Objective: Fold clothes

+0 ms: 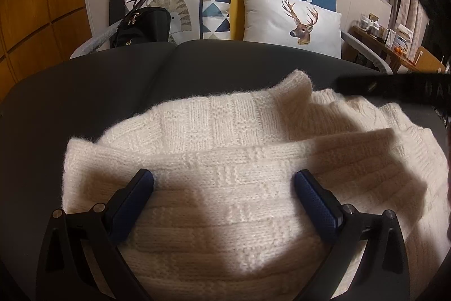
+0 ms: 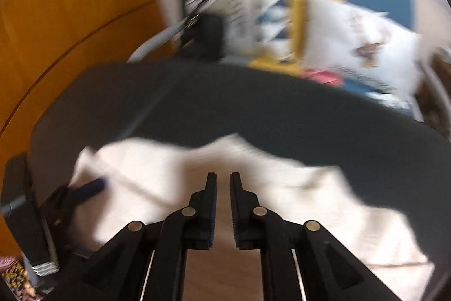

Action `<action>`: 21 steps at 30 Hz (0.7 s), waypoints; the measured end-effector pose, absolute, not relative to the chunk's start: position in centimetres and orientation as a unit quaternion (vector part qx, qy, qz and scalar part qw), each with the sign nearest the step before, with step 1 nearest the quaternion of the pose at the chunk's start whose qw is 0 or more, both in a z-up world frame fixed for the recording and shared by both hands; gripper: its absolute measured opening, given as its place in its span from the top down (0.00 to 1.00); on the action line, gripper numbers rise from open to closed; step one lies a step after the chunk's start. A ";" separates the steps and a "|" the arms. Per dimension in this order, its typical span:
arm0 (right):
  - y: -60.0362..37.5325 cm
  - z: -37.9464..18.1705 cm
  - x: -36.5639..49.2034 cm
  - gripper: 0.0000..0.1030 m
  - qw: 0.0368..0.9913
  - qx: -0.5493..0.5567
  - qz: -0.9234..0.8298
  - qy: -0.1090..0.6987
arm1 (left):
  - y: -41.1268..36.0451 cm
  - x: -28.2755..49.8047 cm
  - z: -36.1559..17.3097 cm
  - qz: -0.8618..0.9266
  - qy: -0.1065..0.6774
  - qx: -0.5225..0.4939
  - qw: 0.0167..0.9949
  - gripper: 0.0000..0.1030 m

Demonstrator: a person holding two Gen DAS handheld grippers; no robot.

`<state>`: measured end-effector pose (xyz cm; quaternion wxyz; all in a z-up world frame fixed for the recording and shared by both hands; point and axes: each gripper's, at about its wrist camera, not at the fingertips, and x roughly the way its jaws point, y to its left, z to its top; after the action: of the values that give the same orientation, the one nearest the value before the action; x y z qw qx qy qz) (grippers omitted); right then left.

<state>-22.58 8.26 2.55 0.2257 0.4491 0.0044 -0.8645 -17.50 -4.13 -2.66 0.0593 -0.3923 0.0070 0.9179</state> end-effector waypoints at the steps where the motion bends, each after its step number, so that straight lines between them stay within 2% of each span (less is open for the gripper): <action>1: 7.3 2.1 -23.1 0.93 0.229 0.455 -0.861 0.006 | -4.2 -17.5 -2.6 0.918 0.006 -0.392 0.060 0.01; 7: 5.2 -1.0 -25.9 0.96 0.219 0.490 -0.843 -0.019 | -4.1 -17.3 -2.7 0.919 0.004 -0.391 0.061 0.01; 9: 5.3 -1.9 -26.5 1.00 0.210 0.490 -0.846 -0.026 | -4.2 -17.3 -2.7 0.919 0.003 -0.390 0.061 0.01; 13: 5.6 -2.6 -27.7 1.00 0.187 0.472 -0.860 -0.049 | -4.3 -17.3 -2.7 0.919 -0.003 -0.390 0.062 0.01; 17: 3.5 -2.7 -27.0 1.00 0.160 0.438 -0.884 0.029 | -4.2 -17.2 -2.7 0.919 -0.003 -0.389 0.061 0.01; 21: 3.6 -2.4 -27.1 1.00 0.169 0.449 -0.877 0.028 | -4.3 -17.2 -2.7 0.919 -0.006 -0.389 0.063 0.01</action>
<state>-27.07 3.61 -2.42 0.1689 0.4486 0.0281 -0.8772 -17.24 -4.32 -2.69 0.0629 -0.3895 -0.0057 0.9189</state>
